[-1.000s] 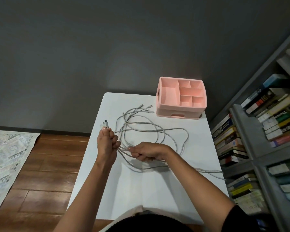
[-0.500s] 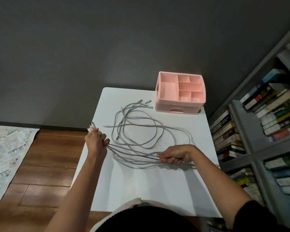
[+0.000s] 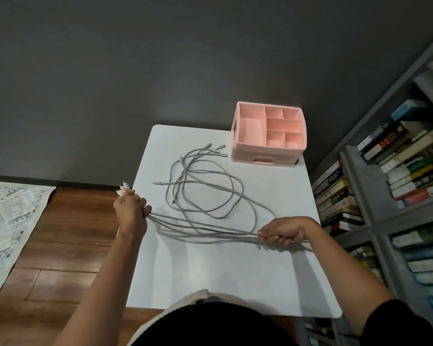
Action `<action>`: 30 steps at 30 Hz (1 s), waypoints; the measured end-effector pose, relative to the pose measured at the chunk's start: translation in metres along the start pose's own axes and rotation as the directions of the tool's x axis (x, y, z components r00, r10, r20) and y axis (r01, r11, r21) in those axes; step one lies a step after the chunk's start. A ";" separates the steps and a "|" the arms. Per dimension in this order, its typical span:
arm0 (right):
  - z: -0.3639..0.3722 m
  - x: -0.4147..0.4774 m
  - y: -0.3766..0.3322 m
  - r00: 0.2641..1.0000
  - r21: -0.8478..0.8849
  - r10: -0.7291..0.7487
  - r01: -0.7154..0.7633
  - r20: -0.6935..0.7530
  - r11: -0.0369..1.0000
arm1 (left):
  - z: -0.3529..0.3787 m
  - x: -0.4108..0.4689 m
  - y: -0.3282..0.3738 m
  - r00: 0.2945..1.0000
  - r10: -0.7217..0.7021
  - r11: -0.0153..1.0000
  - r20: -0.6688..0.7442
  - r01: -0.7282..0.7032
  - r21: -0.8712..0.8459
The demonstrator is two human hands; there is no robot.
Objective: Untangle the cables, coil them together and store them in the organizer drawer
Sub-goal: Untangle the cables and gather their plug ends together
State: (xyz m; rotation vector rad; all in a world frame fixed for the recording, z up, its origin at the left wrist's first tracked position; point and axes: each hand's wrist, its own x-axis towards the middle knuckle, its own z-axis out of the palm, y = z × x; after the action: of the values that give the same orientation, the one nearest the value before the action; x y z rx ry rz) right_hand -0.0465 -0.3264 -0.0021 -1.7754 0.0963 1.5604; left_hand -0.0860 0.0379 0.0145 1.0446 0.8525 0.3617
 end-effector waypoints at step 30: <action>0.034 -0.014 -0.069 0.950 -0.072 -0.309 0.312 0.046 0.947 | 0.042 -0.051 -0.002 0.347 -0.459 0.522 0.818 -0.640 0.564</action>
State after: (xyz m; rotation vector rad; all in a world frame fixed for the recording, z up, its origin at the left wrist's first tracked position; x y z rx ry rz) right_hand -0.0424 -0.2639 0.0445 -1.7257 -0.2543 1.3802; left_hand -0.0867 -0.0206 0.0447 1.9729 -0.3086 -0.7308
